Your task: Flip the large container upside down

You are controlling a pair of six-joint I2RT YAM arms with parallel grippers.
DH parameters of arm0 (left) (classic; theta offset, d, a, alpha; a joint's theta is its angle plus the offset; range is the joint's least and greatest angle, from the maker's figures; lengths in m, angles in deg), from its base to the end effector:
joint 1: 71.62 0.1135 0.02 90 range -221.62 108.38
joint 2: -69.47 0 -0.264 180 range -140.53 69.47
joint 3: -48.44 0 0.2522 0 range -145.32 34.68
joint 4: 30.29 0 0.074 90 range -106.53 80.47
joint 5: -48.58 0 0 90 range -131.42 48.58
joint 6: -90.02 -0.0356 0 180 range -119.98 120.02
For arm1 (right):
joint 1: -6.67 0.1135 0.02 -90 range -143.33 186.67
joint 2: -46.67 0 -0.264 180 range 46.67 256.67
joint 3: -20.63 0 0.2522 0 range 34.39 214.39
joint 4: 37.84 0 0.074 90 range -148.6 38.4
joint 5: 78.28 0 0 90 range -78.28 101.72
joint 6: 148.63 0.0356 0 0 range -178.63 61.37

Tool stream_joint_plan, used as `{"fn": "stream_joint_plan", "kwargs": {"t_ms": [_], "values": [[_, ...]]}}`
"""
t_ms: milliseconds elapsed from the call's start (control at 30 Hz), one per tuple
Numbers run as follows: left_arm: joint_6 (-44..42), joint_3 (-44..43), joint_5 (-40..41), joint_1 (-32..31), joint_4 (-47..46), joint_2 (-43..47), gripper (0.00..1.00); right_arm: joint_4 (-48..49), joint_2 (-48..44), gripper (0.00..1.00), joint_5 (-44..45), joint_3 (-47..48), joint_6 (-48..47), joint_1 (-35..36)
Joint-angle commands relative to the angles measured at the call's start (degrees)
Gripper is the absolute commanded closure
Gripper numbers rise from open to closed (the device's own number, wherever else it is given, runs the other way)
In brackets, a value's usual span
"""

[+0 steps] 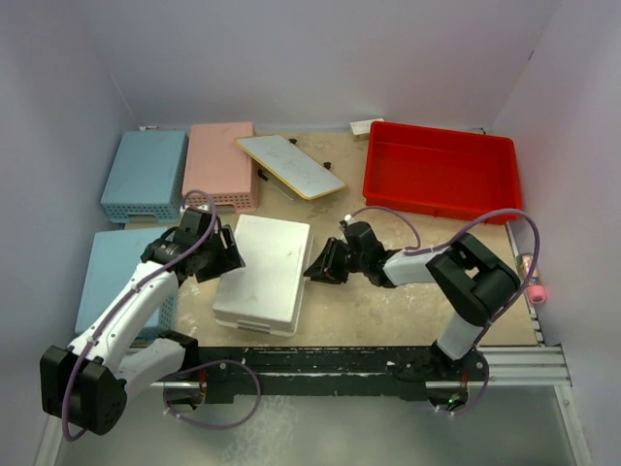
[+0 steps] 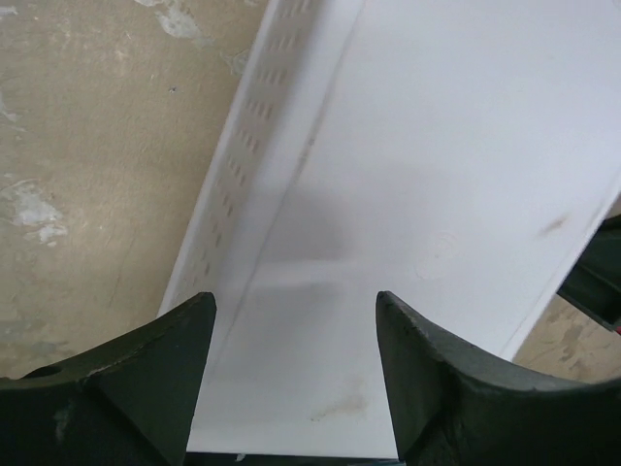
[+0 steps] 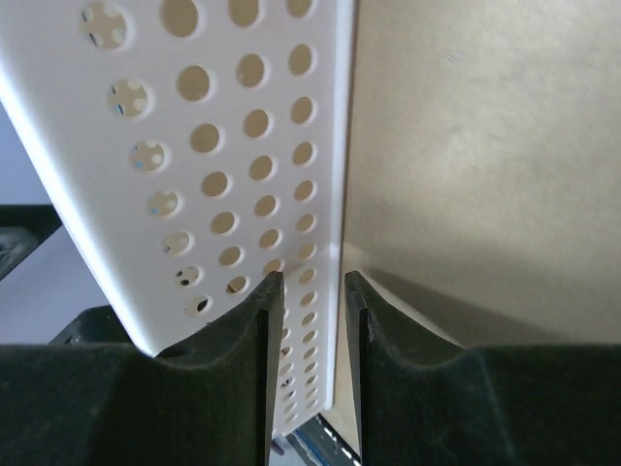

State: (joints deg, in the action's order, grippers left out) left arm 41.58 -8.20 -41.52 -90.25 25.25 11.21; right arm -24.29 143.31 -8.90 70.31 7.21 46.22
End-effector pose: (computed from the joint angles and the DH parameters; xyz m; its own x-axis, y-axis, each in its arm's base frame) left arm 0.1825 -0.0616 0.2388 -0.8083 -0.4276 -0.4048 -0.2885 0.8869 -0.3609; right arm 0.2328 0.2085 0.1323 -0.9243 0.3442 -0.1647 0.0507 0.5387 0.8410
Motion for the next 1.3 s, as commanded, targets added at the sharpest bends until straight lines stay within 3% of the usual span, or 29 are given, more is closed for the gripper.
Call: {"fn": "stream_joint_plan", "kwargs": {"t_ms": [0,300,600,767,900,1100,1267], "values": [[-1.1,-11.2,5.3,-0.7,7.2,0.4,0.35,5.4,3.3,0.65,-2.8,5.3,1.0,1.3],[-3.5,-24.7,12.8,-0.7,9.9,-3.7,0.35,7.4,8.1,0.64,-5.3,12.9,3.2,5.2],[-3.0,-23.8,10.0,-0.6,7.3,-2.7,0.35,4.6,0.7,0.61,-3.4,3.8,1.7,3.4],[-2.7,-23.2,9.2,-0.6,5.7,-2.3,0.35,9.3,3.3,0.61,-3.4,2.0,3.6,4.7],[-2.1,-22.7,7.8,-0.7,4.5,-2.4,0.35,12.4,8.0,0.61,-4.6,6.7,5.4,7.9],[-1.7,-22.7,7.5,-0.6,4.5,-1.6,0.35,9.1,15.3,0.61,-5.5,20.9,4.3,13.8],[-2.3,-22.3,8.2,-0.7,5.1,-1.3,0.35,8.8,15.6,0.61,-7.6,21.8,5.3,14.5]]}}
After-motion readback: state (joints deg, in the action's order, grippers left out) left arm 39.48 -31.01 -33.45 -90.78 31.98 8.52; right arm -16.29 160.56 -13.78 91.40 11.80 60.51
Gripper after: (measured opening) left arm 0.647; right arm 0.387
